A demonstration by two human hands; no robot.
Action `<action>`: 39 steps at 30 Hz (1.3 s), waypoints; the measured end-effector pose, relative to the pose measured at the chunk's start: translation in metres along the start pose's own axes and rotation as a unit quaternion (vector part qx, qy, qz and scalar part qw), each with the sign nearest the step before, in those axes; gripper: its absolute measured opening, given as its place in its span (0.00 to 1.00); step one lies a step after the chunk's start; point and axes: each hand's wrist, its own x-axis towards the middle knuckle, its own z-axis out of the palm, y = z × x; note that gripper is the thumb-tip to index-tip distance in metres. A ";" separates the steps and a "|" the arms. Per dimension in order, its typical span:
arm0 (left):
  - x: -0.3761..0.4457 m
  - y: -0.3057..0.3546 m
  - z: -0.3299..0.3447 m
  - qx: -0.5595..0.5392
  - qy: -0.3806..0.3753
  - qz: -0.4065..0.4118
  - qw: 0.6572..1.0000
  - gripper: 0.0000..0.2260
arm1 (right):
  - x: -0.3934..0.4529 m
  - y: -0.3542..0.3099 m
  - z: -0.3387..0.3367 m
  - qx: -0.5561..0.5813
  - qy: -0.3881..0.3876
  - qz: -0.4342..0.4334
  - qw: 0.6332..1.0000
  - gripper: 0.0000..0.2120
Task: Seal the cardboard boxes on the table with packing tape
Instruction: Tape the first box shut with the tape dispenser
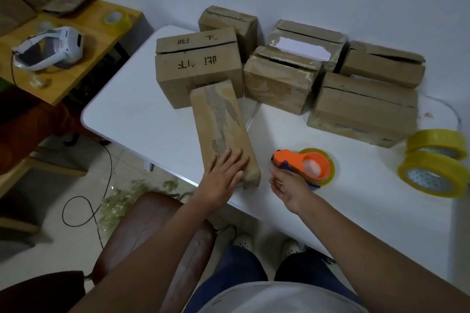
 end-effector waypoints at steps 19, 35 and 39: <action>-0.002 0.001 0.018 0.213 0.033 0.013 0.976 0.28 | 0.006 0.018 -0.012 -0.196 0.049 -0.276 0.940 0.05; 0.011 0.013 0.019 0.257 0.117 -0.011 0.959 0.38 | 0.028 0.017 0.003 -0.310 0.038 -0.355 0.881 0.05; 0.012 0.012 0.021 0.261 0.130 -0.003 0.957 0.37 | 0.036 0.018 0.018 -0.353 -0.006 -0.367 0.861 0.05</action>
